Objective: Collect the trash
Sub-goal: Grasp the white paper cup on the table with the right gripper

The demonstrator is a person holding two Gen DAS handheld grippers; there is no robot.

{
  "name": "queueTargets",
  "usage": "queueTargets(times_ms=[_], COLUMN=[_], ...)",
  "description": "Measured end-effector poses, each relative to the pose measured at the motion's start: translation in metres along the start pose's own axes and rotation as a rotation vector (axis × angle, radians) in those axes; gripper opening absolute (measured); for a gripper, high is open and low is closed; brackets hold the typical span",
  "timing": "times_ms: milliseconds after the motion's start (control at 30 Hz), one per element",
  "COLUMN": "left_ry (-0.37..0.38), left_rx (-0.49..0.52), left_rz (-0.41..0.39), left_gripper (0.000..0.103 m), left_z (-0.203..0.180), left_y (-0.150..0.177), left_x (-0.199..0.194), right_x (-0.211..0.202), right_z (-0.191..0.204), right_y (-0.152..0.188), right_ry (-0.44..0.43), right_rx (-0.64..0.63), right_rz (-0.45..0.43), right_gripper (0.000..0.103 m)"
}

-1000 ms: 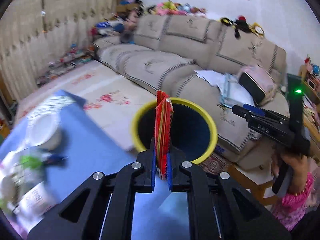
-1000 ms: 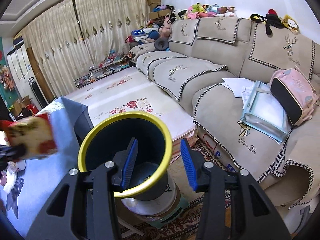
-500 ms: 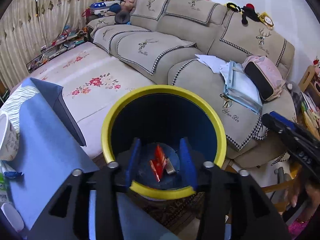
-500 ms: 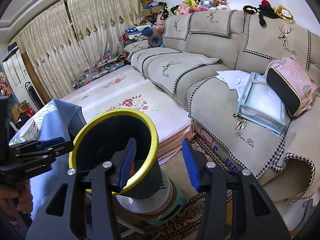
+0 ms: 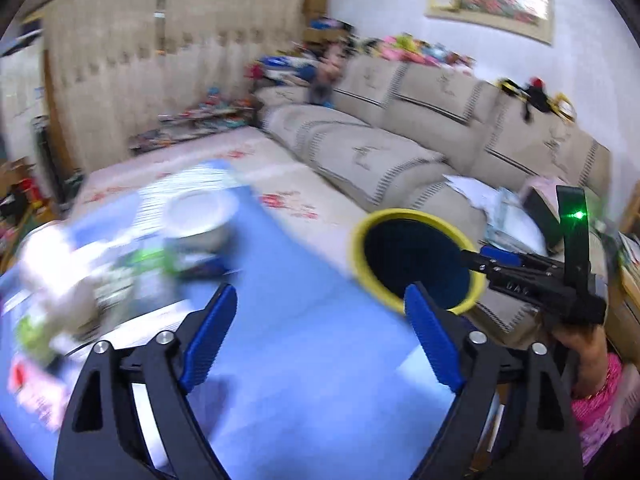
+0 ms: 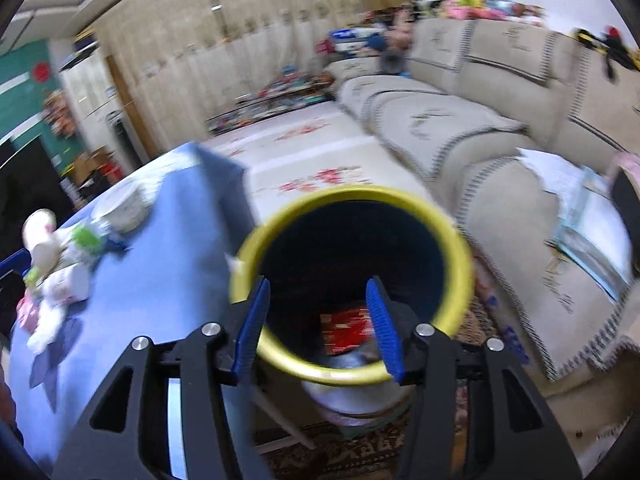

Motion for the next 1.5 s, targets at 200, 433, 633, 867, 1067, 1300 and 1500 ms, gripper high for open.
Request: queueTargets(times_ms=[200,433,633,867,1067,1300,1500], left_ry=[-0.229,-0.341,-0.358,-0.433,-0.471,-0.442,-0.435], left_rx=[-0.07,-0.207,-0.268,-0.266,-0.322,-0.318,-0.307], left_rz=[-0.092,-0.168,-0.181,-0.204,-0.253,-0.24,-0.23], left_gripper=[0.095,0.095,0.095,0.095,0.095,0.095,0.095], left_z=[0.074,0.164,0.195,0.196,0.201,0.198,0.195], left_y=[0.041,0.089,0.111,0.119,0.125,0.126,0.125], left_x=[-0.083,-0.127,-0.125,-0.137,-0.157,-0.153,-0.149], right_x=[-0.004,-0.002,-0.011,-0.038,-0.029,-0.01,-0.017], right_z=[0.087,0.178,0.233,0.314,0.367,0.403,0.389], right_y=[-0.016,-0.032,-0.041,-0.051,-0.058,-0.049,-0.049], right_ry=[-0.137,-0.236,-0.324,-0.523,-0.559,-0.533,-0.551], right_rx=[-0.131,-0.275,-0.323,-0.472,-0.608,-0.692,-0.633], right_rz=[-0.007,0.0,0.012,-0.001,0.018,0.077,0.069], right_gripper=[0.051,0.051,0.051,0.052,0.072,0.073,0.057])
Point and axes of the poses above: each gripper's, at about its wrist camera, not at the fingertips, and x roughly the way its jaws point, z to its left, y to its underside, the point moved 1 cm from there along x, roughly the way its jaws point, and after that the axes turned 15 degrees about y, right-handed, at the moved point
